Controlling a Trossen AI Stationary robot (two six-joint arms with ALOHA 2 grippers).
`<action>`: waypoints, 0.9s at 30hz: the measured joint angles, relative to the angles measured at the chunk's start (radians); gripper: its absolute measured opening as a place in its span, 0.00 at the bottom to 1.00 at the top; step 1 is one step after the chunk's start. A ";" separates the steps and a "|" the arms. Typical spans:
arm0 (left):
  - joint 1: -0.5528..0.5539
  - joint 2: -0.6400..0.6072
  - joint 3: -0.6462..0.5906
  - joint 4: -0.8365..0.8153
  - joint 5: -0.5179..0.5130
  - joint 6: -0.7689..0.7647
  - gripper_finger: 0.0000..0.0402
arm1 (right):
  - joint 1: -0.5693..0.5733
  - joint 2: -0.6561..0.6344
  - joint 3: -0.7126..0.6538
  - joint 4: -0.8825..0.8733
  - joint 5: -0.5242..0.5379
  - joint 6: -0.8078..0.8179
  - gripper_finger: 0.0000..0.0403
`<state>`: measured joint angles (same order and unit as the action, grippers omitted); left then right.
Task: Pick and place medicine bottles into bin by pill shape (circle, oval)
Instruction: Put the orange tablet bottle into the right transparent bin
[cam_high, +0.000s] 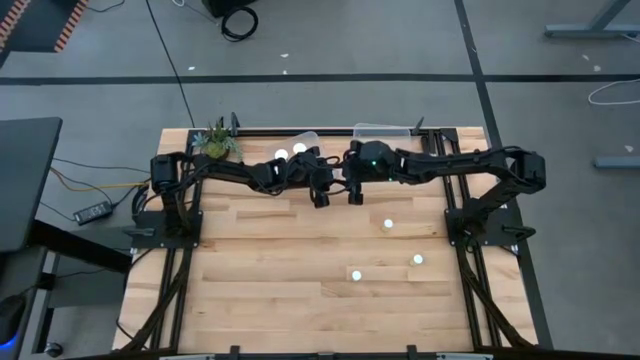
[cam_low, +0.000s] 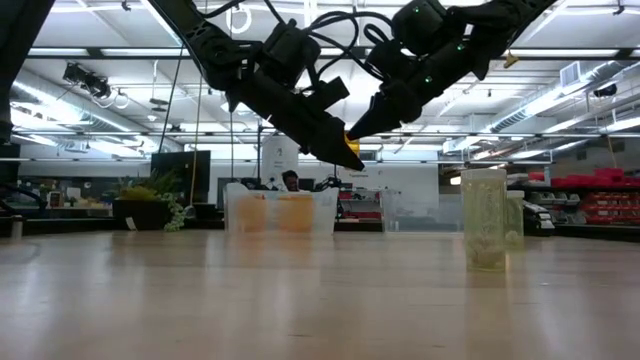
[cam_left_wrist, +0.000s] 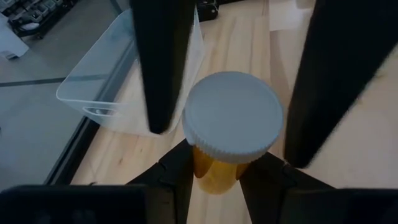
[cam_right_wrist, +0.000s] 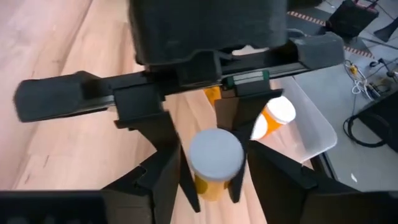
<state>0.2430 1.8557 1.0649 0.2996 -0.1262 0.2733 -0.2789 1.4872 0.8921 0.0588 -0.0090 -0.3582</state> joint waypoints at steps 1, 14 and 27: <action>-0.001 0.000 0.000 0.000 0.000 0.000 0.31 | 0.001 0.000 0.000 -0.002 0.000 0.000 0.47; -0.012 0.000 0.000 -0.001 -0.001 -0.001 0.32 | 0.001 0.000 0.000 -0.006 -0.002 0.017 0.36; -0.012 0.000 0.000 -0.021 0.000 0.000 0.45 | 0.000 -0.001 -0.001 -0.037 0.027 0.024 0.36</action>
<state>0.2314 1.8557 1.0649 0.2787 -0.1261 0.2729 -0.2790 1.4864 0.8913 0.0215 0.0183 -0.3339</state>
